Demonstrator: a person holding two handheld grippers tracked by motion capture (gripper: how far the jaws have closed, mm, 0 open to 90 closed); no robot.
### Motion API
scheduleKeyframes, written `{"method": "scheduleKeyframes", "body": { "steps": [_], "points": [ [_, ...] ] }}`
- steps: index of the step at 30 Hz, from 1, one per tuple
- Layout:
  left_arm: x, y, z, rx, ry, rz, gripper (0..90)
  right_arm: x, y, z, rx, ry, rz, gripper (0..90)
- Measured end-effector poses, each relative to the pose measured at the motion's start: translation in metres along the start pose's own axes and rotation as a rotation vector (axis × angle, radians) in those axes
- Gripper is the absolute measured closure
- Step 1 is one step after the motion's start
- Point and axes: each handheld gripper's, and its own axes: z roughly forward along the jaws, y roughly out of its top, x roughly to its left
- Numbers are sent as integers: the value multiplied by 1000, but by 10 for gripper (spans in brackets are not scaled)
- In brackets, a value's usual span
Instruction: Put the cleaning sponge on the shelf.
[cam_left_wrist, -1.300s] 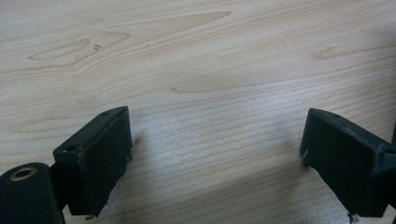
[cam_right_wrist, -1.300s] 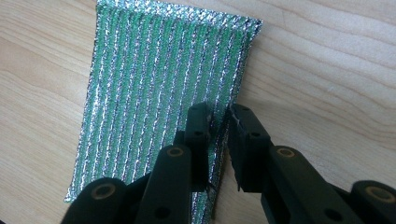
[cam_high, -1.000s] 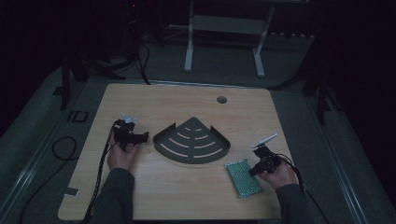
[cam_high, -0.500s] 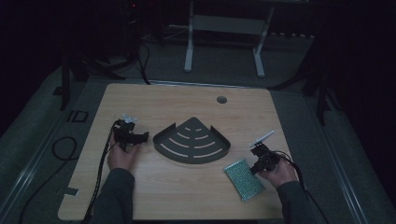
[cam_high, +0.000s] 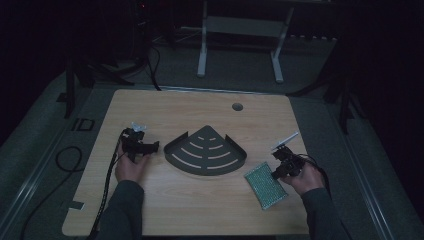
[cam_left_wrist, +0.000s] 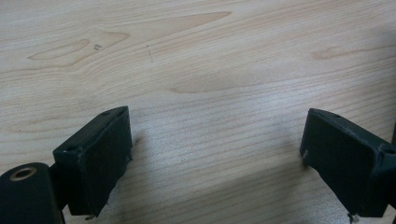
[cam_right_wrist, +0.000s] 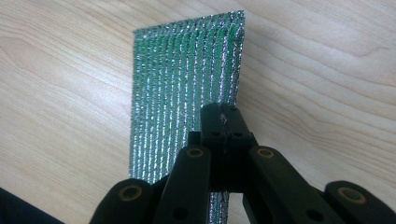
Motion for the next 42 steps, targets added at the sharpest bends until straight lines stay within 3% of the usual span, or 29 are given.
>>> {"method": "scheduleKeyframes", "body": {
  "steps": [18, 42],
  "points": [
    [0, 0, 0, 0, 0, 0, 97, -5, 11, -23, -27, -38, -9, 900],
    [0, 0, 0, 0, 0, 0, 97, -3, 33, -52, -75, -16, -31, 900]
  ]
}}
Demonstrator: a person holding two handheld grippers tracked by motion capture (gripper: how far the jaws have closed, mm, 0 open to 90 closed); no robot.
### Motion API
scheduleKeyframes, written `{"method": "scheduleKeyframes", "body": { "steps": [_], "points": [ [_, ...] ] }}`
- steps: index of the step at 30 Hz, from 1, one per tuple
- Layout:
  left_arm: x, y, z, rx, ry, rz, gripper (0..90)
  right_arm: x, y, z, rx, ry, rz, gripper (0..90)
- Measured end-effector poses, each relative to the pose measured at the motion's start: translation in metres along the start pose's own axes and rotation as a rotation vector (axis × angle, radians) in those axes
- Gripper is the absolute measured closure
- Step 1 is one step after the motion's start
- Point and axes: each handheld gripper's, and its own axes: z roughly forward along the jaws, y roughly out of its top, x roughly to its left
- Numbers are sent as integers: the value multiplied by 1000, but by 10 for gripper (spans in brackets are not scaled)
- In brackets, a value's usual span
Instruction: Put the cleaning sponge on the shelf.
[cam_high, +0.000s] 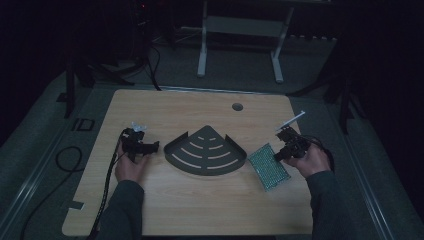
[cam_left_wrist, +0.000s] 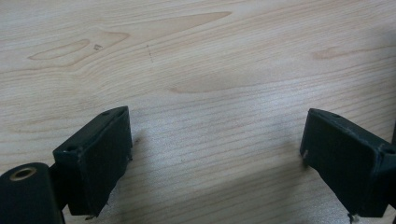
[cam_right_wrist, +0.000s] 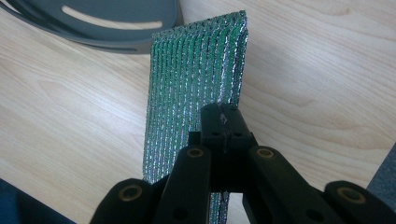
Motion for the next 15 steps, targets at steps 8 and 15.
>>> {"method": "scheduleKeyframes", "body": {
  "steps": [8, 15],
  "points": [
    [0, 0, 0, 1, 1, 0, 98, 4, 13, -5, -14, 6, -15, 900],
    [0, 0, 0, 1, 1, 0, 98, 10, 24, -4, -16, 13, -41, 900]
  ]
}}
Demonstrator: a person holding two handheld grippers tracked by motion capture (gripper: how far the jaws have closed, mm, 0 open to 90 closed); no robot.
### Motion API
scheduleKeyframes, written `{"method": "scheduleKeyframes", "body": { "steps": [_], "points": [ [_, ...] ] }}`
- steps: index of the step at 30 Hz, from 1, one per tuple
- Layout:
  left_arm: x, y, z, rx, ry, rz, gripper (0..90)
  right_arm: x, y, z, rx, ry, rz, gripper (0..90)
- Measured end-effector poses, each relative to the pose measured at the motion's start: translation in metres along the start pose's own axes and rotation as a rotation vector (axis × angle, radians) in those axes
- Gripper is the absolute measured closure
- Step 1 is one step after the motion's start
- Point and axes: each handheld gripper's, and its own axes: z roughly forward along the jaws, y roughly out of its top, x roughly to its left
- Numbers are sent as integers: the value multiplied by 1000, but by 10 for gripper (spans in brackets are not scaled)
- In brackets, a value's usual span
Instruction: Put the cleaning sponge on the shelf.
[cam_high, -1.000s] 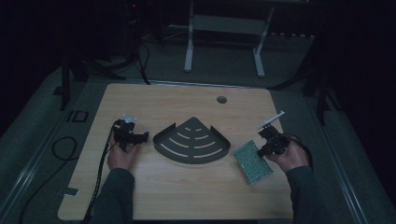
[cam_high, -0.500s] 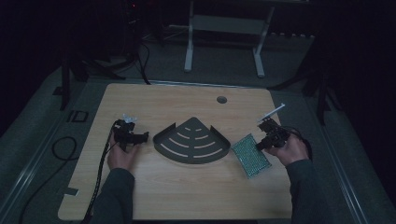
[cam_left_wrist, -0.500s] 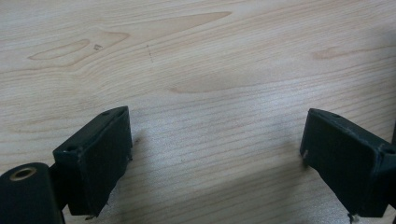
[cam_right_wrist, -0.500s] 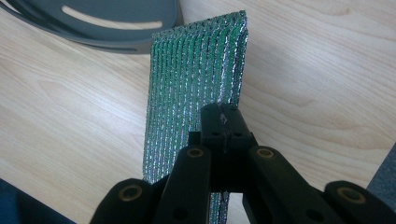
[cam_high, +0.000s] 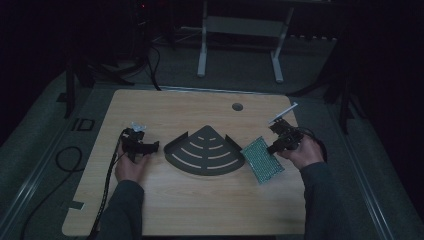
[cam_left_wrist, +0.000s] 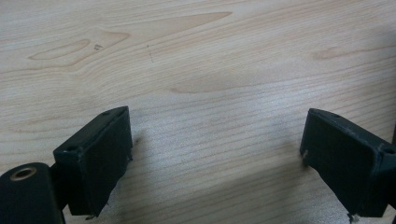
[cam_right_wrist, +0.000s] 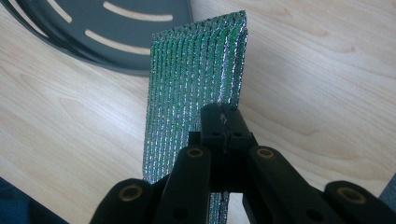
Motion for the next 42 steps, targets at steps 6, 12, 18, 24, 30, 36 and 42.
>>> {"method": "scheduleKeyframes", "body": {
  "steps": [6, 12, 18, 24, 30, 36, 42],
  "points": [
    [0, 0, 0, -1, 2, -2, 101, 2, 8, 1, -13, 13, -21, 900],
    [0, 0, 0, -2, 2, -4, 101, 4, 16, -1, -23, 14, -32, 900],
    [0, 0, 0, -3, 3, -4, 103, 3, 24, 0, -28, 13, -35, 900],
    [0, 0, 0, -3, 4, -3, 104, 1, 31, 2, -37, 11, -42, 900],
    [0, 0, 0, -3, 5, -4, 105, 1, 37, 5, -38, 16, -55, 900],
    [0, 0, 0, -3, 6, -5, 107, -1, 46, 9, -26, 19, -67, 900],
    [0, 0, 0, -3, 6, -6, 108, -1, 53, 14, -26, 25, -77, 900]
  ]
}}
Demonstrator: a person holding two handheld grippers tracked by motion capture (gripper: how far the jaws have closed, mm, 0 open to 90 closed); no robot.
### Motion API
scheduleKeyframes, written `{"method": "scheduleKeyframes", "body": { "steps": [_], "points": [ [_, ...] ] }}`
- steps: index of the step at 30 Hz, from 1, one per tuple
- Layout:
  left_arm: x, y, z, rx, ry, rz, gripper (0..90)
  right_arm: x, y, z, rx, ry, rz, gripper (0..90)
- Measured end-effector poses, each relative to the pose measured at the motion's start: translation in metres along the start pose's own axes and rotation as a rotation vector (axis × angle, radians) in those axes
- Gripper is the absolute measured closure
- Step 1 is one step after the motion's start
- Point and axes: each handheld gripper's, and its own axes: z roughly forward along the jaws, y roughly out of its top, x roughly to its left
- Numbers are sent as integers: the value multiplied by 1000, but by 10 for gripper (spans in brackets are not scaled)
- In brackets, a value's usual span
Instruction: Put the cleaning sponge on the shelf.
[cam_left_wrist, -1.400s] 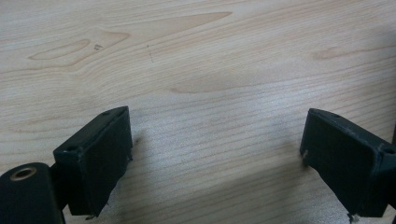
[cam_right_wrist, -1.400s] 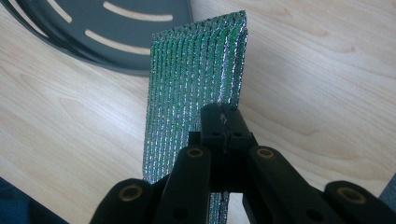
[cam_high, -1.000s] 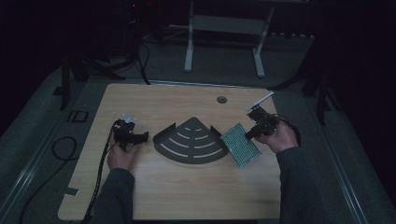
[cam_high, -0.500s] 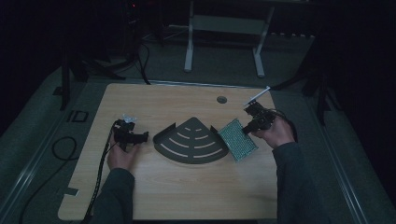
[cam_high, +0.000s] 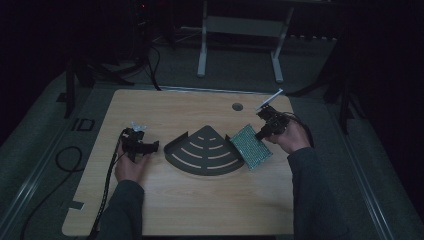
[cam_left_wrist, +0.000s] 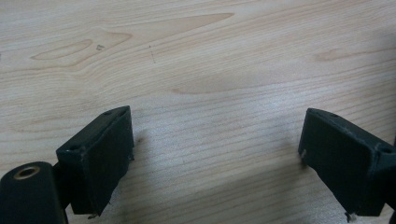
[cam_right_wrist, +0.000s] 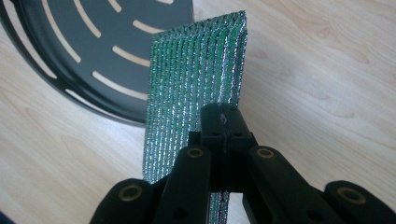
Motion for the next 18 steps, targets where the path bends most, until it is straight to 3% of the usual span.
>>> {"method": "scheduleKeyframes", "body": {
  "steps": [18],
  "points": [
    [0, 0, 0, -1, 2, -2, 111, 6, 28, 20, -13, 19, -49, 900]
  ]
}}
